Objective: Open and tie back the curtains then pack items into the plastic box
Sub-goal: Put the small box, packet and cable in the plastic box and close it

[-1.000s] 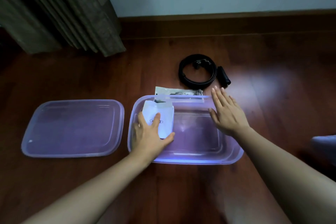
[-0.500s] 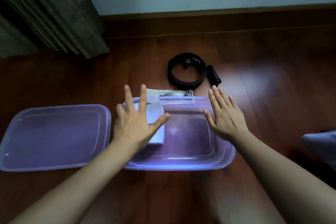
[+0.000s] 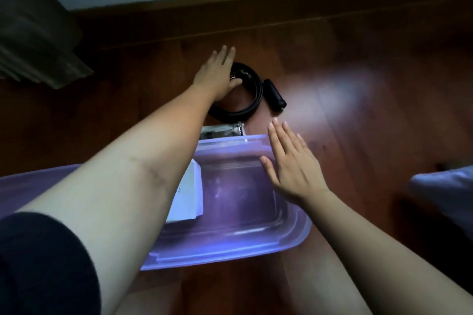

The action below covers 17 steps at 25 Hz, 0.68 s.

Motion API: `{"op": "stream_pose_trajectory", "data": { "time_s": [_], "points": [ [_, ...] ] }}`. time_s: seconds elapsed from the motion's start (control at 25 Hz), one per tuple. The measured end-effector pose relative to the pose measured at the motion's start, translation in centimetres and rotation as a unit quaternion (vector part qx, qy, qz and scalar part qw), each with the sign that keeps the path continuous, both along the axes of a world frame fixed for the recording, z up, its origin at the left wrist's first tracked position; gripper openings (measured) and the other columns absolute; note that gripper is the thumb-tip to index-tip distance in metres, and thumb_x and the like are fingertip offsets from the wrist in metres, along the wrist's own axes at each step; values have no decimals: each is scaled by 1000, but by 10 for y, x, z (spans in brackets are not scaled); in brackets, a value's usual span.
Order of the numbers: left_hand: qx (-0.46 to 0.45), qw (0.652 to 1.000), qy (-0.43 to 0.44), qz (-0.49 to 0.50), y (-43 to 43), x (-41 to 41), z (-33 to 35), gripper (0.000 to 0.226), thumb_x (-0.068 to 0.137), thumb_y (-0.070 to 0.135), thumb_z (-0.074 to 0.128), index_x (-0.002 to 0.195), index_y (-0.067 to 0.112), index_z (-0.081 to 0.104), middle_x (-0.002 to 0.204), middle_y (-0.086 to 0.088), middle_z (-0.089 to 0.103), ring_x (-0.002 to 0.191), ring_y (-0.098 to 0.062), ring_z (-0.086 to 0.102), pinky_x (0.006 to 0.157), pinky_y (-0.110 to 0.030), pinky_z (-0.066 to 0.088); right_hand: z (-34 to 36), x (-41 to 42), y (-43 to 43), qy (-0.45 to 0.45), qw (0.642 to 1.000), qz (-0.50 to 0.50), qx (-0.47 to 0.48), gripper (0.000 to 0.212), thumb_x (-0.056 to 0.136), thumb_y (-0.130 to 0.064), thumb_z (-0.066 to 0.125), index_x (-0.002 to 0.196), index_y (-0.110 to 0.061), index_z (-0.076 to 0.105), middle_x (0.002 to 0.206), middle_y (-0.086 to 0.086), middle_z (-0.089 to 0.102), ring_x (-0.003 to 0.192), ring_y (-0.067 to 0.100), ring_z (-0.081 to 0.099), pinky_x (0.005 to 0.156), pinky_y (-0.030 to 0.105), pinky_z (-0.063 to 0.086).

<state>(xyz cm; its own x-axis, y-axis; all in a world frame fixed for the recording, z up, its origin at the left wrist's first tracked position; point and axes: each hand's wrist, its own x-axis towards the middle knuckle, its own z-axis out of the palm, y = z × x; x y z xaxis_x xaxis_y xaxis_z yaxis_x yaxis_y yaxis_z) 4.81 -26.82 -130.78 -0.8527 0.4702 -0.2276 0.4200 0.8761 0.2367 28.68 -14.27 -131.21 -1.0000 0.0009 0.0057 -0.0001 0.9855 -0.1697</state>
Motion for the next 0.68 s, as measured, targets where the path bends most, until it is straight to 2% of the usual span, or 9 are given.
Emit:
{"op": "stream_pose_trajectory", "data": {
  "time_s": [0.08, 0.16, 0.24, 0.36, 0.48, 0.56, 0.68],
  "points": [
    [-46, 999, -7, -11, 8, 0, -10, 76, 94, 44, 46, 150, 26, -1, 160, -5, 3, 145, -32, 8, 113, -52, 19, -2, 1, 0, 5, 1000, -2, 3, 66, 88, -43, 30, 141, -3, 35, 148, 13, 36, 136, 29, 37, 106, 40, 20],
    [-82, 996, 11, -15, 13, 1, -15, 76, 93, 41, 51, 150, 28, 3, 157, -8, 14, 141, -37, 17, 108, -57, 24, -2, 2, -1, 9, 1000, -2, 6, 66, 88, -43, 30, 141, -3, 35, 148, 13, 36, 135, 29, 37, 106, 40, 21],
    [-99, 994, 45, 2, 15, 0, -16, 74, 91, 32, 56, 149, 19, 12, 150, -14, 24, 135, -39, 25, 103, -58, 30, -2, 2, -2, 15, 1000, -5, 8, 65, 88, -42, 31, 140, -3, 36, 147, 13, 38, 135, 29, 38, 106, 41, 22],
    [-90, 995, 31, 25, 13, -4, -16, 54, 92, 25, 56, 137, 4, 34, 140, -22, 30, 126, -41, 36, 96, -54, 39, -3, 4, -2, 16, 1000, -6, 12, 64, 89, -42, 31, 140, -4, 37, 147, 13, 38, 135, 29, 38, 106, 41, 21],
    [-87, 996, 19, 14, 4, -7, -8, 43, 94, 25, 52, 129, 3, 39, 131, -26, 45, 117, -45, 47, 90, -50, 42, -5, 4, -1, 2, 1000, -7, 9, 64, 90, -42, 30, 141, -4, 35, 148, 12, 37, 136, 28, 36, 107, 41, 23],
    [-84, 996, 37, -2, -6, -8, 3, 41, 94, 26, 53, 126, 2, 42, 125, -27, 52, 115, -46, 49, 88, -50, 44, -4, 2, 0, -8, 1000, -7, -21, 65, 91, -43, 27, 143, -4, 31, 150, 11, 33, 139, 26, 30, 110, 40, 25],
    [-48, 998, 51, 4, -22, -9, 27, 41, 93, 28, 56, 123, 3, 47, 121, -28, 55, 113, -47, 51, 89, -49, 45, 3, 4, 5, -35, 993, -1, -113, 69, 89, -48, 16, 147, -9, 17, 156, 4, 18, 143, 12, 9, 116, 30, 13]
  ]
}}
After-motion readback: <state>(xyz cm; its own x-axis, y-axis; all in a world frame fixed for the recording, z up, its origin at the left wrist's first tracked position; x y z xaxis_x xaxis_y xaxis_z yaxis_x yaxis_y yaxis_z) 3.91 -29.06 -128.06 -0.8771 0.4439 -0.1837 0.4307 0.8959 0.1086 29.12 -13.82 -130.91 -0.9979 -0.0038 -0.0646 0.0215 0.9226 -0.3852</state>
